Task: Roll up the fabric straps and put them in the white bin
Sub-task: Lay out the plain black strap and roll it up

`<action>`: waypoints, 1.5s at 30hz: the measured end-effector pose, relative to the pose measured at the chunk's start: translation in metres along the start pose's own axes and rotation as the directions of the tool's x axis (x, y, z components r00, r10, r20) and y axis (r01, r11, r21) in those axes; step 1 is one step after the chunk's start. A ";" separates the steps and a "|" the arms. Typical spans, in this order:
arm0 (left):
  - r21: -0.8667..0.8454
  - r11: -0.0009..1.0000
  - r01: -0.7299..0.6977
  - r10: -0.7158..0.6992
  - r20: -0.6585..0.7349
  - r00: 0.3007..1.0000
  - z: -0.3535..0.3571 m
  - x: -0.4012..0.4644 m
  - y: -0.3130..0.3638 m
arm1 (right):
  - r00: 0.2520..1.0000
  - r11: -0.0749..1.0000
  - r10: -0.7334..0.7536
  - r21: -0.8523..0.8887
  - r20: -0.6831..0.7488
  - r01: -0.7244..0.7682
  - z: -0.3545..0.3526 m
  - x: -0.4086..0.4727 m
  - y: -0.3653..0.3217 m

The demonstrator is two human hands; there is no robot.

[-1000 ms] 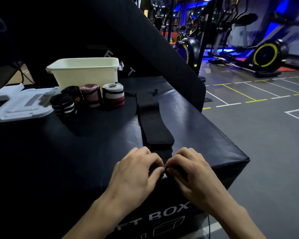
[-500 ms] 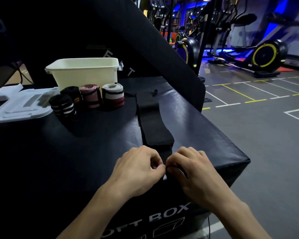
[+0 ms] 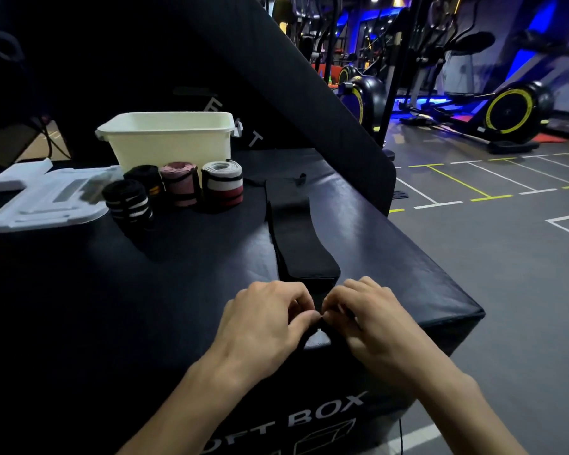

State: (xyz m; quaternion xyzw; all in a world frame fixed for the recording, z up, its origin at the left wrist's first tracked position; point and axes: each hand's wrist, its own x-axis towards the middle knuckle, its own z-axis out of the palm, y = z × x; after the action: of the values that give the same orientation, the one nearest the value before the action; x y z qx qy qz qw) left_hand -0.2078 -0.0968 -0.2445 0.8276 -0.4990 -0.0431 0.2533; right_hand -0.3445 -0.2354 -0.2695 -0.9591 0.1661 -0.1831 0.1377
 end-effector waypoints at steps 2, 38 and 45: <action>0.028 1.000 0.001 -0.001 0.000 1.000 0.001 0.001 0.001 | 1.000 0.999 0.013 0.043 -0.014 -0.012 0.000 0.000 0.002; -0.091 0.993 -0.078 0.065 -0.134 0.989 0.007 0.012 -0.023 | 0.954 0.999 -0.052 -0.011 -0.295 0.051 0.017 0.006 0.010; 0.017 0.987 -0.159 0.159 -0.197 0.967 0.009 0.009 -0.028 | 0.952 0.999 -0.032 -0.021 -0.306 0.027 0.016 0.012 0.009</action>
State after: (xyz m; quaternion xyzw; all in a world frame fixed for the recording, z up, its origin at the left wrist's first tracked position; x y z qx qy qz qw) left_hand -0.1836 -0.0973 -0.2636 0.7854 -0.5360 0.0603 0.3037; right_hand -0.3300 -0.2445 -0.2834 -0.9226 0.1725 -0.3303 0.0996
